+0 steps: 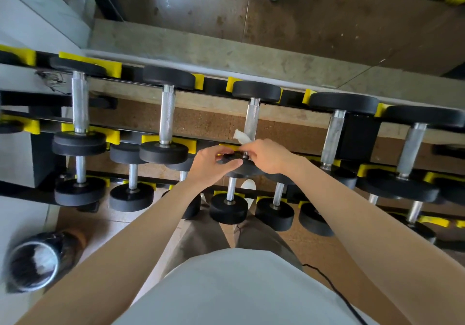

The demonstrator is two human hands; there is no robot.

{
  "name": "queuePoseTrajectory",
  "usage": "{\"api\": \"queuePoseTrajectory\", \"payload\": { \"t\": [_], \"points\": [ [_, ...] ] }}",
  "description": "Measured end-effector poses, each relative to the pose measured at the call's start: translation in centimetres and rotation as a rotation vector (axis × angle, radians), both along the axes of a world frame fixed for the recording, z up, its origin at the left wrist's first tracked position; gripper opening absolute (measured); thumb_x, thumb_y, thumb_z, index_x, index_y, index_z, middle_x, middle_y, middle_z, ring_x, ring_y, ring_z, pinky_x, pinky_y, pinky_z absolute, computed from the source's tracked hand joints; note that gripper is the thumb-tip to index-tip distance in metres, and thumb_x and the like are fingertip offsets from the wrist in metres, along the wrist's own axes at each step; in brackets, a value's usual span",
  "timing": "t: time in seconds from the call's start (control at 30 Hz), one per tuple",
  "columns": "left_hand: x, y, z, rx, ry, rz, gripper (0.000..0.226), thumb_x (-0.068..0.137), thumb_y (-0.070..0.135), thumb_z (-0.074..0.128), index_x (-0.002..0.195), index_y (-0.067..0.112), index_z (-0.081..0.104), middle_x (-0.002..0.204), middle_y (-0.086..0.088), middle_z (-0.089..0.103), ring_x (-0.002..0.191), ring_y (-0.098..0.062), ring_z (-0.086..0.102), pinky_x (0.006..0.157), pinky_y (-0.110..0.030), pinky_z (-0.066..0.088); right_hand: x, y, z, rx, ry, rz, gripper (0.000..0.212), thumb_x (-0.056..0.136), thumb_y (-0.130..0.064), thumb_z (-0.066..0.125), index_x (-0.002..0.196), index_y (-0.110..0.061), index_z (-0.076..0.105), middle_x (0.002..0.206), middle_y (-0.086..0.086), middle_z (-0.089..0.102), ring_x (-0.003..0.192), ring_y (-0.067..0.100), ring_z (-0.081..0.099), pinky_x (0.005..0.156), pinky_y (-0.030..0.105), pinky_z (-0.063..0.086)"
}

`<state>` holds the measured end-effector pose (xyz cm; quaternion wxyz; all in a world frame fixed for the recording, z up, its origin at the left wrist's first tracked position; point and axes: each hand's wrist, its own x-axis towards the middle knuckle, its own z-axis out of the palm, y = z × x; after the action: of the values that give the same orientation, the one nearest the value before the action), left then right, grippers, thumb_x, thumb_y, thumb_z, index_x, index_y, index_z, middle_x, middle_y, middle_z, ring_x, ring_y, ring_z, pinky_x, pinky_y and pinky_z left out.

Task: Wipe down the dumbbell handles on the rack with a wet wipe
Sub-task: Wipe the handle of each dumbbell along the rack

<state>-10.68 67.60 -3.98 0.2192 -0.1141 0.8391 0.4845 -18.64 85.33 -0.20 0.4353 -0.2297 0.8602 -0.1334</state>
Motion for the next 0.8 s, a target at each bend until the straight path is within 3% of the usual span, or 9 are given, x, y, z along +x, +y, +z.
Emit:
{"api": "queuePoseTrajectory", "payload": {
  "t": [0.13,0.2,0.3,0.37,0.43,0.57,0.73,0.8],
  "points": [
    [-1.2,-0.2,0.4,0.096,-0.018,0.097,0.04,0.089,0.014,0.069,0.129,0.02,0.064,0.122,0.006,0.069,0.111,-0.009,0.065,0.099,-0.037,0.055,-0.5,1.1,0.1,-0.058,-0.134,0.017,0.04,0.105,-0.011,0.039,0.135,-0.025,0.062,0.125,0.003,0.066,0.104,0.02,0.061,0.093,0.041,0.052],
    [-2.4,0.1,0.8,0.112,0.052,0.023,0.051,0.09,0.006,0.065,0.136,0.025,0.058,0.132,0.007,0.061,0.117,-0.009,0.061,0.1,-0.032,0.054,-0.6,1.8,0.2,-0.088,-0.171,0.011,0.041,0.104,-0.01,0.041,0.137,-0.025,0.061,0.131,0.001,0.064,0.109,0.018,0.06,0.097,0.037,0.05],
    [-4.1,1.1,1.1,0.045,0.135,-0.151,0.037,0.09,0.004,0.068,0.122,0.023,0.068,0.127,0.002,0.06,0.109,-0.011,0.063,0.097,-0.029,0.054,-0.3,2.5,0.5,-0.151,-0.181,-0.048,0.041,0.104,-0.01,0.044,0.139,-0.025,0.057,0.126,-0.001,0.066,0.101,0.009,0.059,0.088,0.024,0.046],
    [-4.7,1.4,0.8,-0.04,0.171,-0.172,0.021,0.09,0.008,0.07,0.108,0.019,0.074,0.117,0.001,0.065,0.098,-0.011,0.065,0.093,-0.032,0.056,0.3,3.2,0.6,-0.202,-0.193,-0.176,0.04,0.104,-0.011,0.046,0.139,-0.027,0.056,0.096,-0.005,0.069,0.077,0.004,0.059,0.072,0.019,0.047],
    [-5.0,1.1,0.6,-0.096,0.162,-0.146,0.015,0.092,0.012,0.069,0.105,0.018,0.075,0.107,0.003,0.07,0.091,-0.007,0.064,0.09,-0.033,0.057,0.8,3.7,0.7,-0.276,-0.145,-0.346,0.038,0.103,-0.012,0.048,0.135,-0.029,0.058,0.078,-0.003,0.064,0.061,0.005,0.059,0.06,0.017,0.05],
    [-4.6,-0.1,0.2,-0.199,0.036,-0.174,0.018,0.094,0.019,0.067,0.11,0.015,0.075,0.106,-0.001,0.074,0.097,-0.016,0.068,0.087,-0.032,0.056,1.7,3.7,0.4,-0.374,0.027,-0.617,0.026,0.099,-0.015,0.059,0.123,-0.019,0.053,0.084,0.001,0.069,0.063,0.011,0.068,0.06,0.021,0.055],
    [-5.3,0.3,0.0,-0.301,-0.093,-0.187,0.019,0.09,0.017,0.064,0.106,0.018,0.074,0.104,-0.001,0.072,0.091,-0.016,0.065,0.069,-0.023,0.05,2.4,3.2,-1.3,-0.257,0.232,-0.481,0.008,0.093,-0.02,0.066,0.102,-0.019,0.066,0.094,-0.005,0.066,0.084,0.01,0.061,0.075,0.027,0.052],
    [-5.5,0.5,0.4,-0.249,-0.023,-0.106,0.021,0.087,0.012,0.066,0.107,0.018,0.067,0.103,0.002,0.068,0.092,-0.014,0.064,0.074,-0.025,0.052,2.3,3.5,-1.5,-0.243,0.23,-0.512,0.011,0.093,-0.023,0.067,0.102,-0.017,0.068,0.095,-0.003,0.065,0.085,0.01,0.059,0.074,0.022,0.049]
  ]
}}
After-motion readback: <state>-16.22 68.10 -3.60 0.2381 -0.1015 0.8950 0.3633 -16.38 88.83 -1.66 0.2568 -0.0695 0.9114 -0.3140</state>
